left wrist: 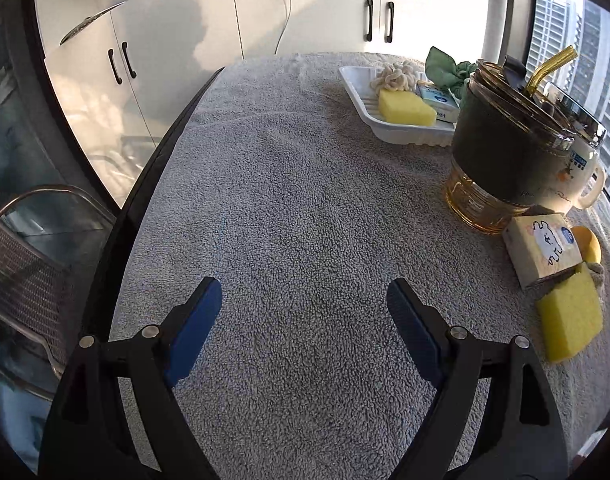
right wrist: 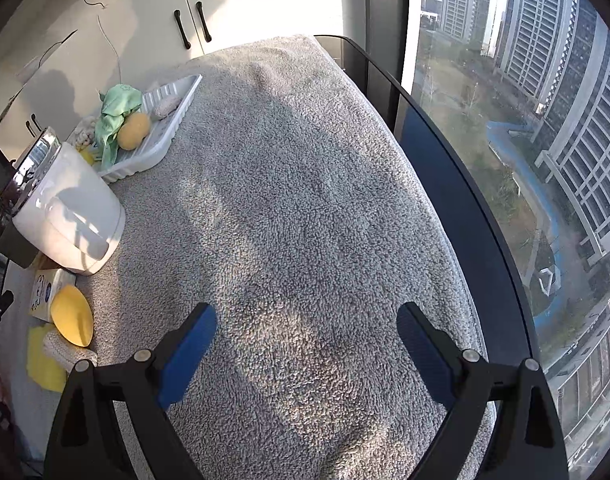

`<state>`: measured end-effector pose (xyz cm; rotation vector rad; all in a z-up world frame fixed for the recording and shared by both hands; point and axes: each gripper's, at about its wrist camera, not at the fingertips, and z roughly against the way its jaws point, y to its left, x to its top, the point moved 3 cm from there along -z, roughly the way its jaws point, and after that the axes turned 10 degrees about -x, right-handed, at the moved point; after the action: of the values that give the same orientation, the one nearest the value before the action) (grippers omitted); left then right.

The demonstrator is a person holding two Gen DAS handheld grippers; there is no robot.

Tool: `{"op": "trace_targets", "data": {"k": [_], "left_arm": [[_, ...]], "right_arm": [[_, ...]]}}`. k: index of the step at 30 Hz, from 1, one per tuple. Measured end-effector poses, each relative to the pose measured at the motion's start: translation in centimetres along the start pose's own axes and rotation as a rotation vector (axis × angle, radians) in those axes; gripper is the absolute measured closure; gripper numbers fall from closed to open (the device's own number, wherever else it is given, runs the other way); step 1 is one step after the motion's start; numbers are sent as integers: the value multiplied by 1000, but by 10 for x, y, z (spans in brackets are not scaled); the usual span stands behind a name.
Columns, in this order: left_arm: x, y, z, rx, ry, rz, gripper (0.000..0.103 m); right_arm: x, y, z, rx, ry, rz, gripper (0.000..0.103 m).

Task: Organize soft objects
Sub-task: 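Move both open grippers back toward the remaining objects on the towel, then grasp the yellow rectangular sponge with the left gripper while the right gripper grasps the grey knitted pad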

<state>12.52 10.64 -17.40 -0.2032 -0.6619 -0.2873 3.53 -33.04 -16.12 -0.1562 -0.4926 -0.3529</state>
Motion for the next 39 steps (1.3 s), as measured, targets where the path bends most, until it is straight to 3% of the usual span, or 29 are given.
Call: {"op": "trace_targets", "data": {"k": [10,22,30,39], "left_arm": [[-31,-32,25,0,33,-68,19],[-57,-104,29,-162,120,-183,19],[-57,-149,21,-230,124,-254,19],[-44,-185,0,-266,114,-274,19]], "right_arm": [[-40,37,24,52,9,101,9],[-66,92,44,156,-8,228,9],[-64,125,45,162,-76,338,9],[-57,145,30,186,-55,383,14]]}}
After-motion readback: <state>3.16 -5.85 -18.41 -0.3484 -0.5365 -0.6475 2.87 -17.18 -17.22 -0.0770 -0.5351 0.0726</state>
